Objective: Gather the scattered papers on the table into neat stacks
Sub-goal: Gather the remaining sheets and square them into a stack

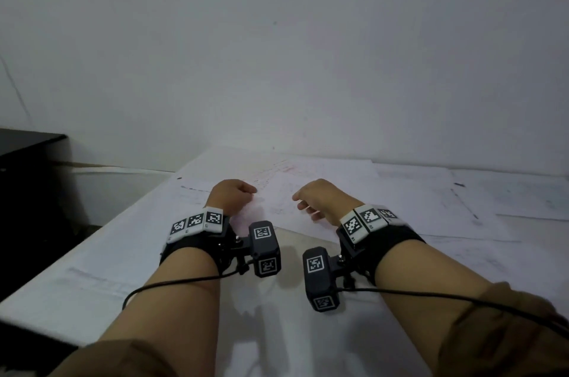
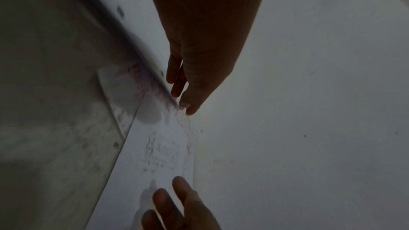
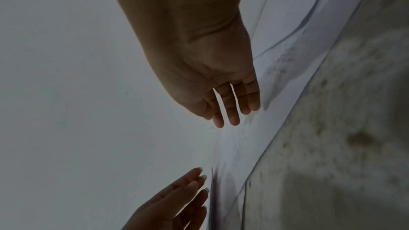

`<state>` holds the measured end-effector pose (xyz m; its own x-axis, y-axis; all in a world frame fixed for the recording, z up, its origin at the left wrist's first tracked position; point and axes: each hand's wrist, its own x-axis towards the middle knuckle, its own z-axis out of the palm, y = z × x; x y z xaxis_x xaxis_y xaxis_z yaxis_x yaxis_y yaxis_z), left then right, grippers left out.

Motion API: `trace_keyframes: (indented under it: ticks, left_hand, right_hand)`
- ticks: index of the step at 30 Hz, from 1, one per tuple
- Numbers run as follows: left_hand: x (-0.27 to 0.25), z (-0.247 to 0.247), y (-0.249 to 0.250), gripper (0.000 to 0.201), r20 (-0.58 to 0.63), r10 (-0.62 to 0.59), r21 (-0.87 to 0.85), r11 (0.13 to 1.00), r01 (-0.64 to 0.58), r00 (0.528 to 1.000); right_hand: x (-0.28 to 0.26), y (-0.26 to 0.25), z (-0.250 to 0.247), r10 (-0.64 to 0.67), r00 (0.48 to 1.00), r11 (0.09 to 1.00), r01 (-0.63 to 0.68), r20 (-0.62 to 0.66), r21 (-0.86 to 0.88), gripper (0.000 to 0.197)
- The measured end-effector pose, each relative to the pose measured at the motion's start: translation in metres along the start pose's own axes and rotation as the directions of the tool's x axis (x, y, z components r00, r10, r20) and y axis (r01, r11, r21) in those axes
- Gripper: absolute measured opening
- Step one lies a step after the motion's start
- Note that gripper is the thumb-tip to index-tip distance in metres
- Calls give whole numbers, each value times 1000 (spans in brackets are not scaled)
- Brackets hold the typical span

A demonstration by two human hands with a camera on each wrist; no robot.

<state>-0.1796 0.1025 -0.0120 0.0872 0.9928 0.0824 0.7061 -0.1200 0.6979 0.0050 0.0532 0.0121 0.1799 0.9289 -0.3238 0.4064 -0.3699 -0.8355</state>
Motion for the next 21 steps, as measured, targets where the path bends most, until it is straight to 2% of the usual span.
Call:
trace_keyframes:
  ticks: [4, 9, 11, 14, 16, 18, 21]
  left_hand:
    - [-1, 44, 33, 30, 141, 109, -86, 992, -98, 984]
    - [-6, 95, 73, 43, 328, 190, 5, 979, -203, 925]
    - [-7, 112, 87, 44, 340, 200, 0, 977, -213, 919]
    - [-7, 133, 105, 44, 296, 186, -47, 982, -181, 937]
    - [-6, 148, 115, 50, 267, 144, -102, 987, -120, 953]
    - [-7, 162, 125, 56, 275, 102, -193, 980, -49, 956]
    - [-8, 180, 136, 58, 322, 127, -249, 968, -45, 938]
  right_hand:
    - [5, 22, -45, -18, 992, 994, 5, -123, -106, 35]
    - [13, 61, -100, 34, 949, 970, -108, -315, -220, 32]
    - [14, 79, -123, 59, 922, 963, -155, -384, -223, 27]
    - [8, 99, -154, 107, 878, 962, -211, -467, -175, 26]
    - [-2, 111, -169, 138, 866, 957, -241, -480, -159, 32]
    - [-9, 122, -180, 159, 885, 955, -250, -438, -158, 36]
    - [-17, 133, -186, 163, 903, 963, -233, -398, -134, 38]
